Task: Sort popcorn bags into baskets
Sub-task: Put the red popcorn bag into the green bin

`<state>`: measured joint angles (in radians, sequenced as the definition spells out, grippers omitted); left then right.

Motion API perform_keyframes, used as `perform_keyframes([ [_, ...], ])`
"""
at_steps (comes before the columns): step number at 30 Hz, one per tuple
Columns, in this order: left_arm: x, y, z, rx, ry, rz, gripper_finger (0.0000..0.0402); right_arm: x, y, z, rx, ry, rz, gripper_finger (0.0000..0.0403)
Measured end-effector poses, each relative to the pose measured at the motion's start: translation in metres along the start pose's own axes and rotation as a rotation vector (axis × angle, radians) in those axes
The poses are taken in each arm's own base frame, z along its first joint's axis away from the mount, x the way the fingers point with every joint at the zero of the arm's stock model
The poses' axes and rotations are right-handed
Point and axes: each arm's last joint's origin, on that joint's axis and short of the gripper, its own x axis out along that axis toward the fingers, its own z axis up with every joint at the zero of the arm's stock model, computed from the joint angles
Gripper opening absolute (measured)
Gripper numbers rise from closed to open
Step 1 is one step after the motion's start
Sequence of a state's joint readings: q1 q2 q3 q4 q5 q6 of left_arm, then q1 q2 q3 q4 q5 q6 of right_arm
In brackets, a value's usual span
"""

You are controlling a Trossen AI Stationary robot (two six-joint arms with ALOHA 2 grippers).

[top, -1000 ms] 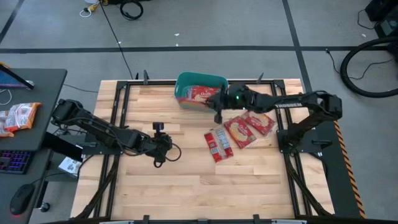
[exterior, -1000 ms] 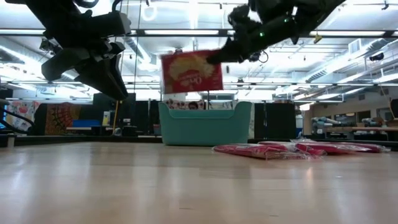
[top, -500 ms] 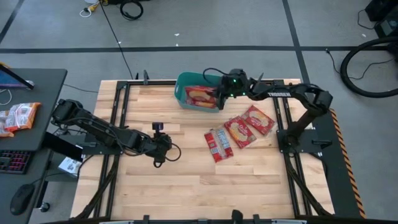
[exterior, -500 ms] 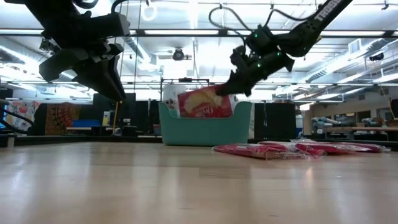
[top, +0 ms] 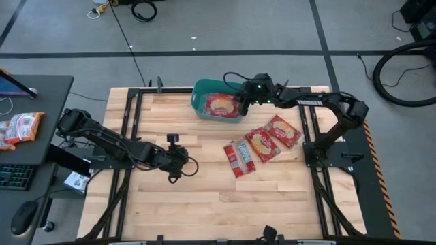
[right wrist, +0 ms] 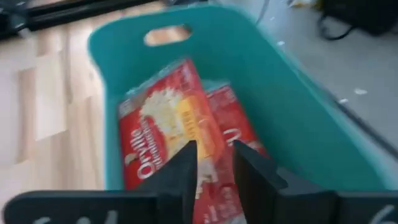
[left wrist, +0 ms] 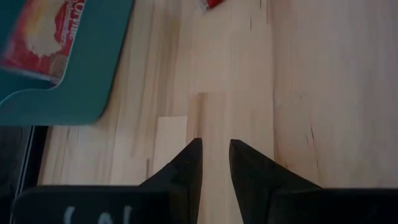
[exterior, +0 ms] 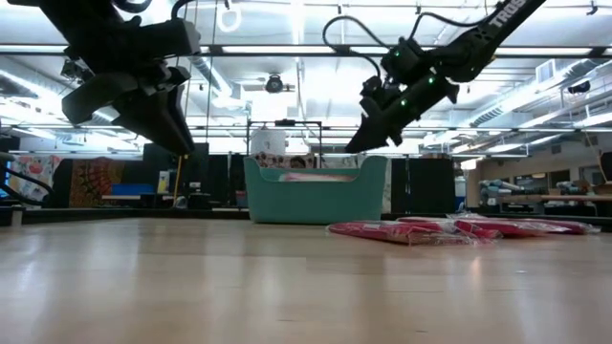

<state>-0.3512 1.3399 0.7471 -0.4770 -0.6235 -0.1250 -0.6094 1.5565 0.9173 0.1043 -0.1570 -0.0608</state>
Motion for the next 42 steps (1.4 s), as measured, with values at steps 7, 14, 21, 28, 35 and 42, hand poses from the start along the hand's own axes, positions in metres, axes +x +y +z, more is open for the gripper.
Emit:
perform_keyframes([
  [7,0.000,0.000,0.002,-0.013,-0.019,-0.002,0.0084,-0.022,0.013,0.011,-0.060,0.001,-0.109,0.0145],
  [14,0.000,-0.001,0.009,0.013,-0.079,-0.005,0.0084,-0.031,0.059,0.002,-0.178,0.124,-0.046,0.0149],
  [21,0.002,0.004,0.018,0.049,-0.151,0.009,0.0089,-0.036,0.106,-0.008,-0.295,0.179,-0.024,0.0149],
  [28,0.007,0.011,0.021,0.023,-0.159,0.031,0.0123,-0.038,0.139,-0.032,-0.311,0.324,0.053,0.0149],
  [35,0.010,0.014,0.023,0.003,-0.169,-0.011,0.0135,-0.020,0.160,-0.077,-0.330,0.553,0.073,0.0149],
  [42,0.013,0.009,0.021,0.020,-0.148,-0.030,0.0135,-0.002,0.175,-0.099,-0.359,0.598,0.078,0.0148],
])
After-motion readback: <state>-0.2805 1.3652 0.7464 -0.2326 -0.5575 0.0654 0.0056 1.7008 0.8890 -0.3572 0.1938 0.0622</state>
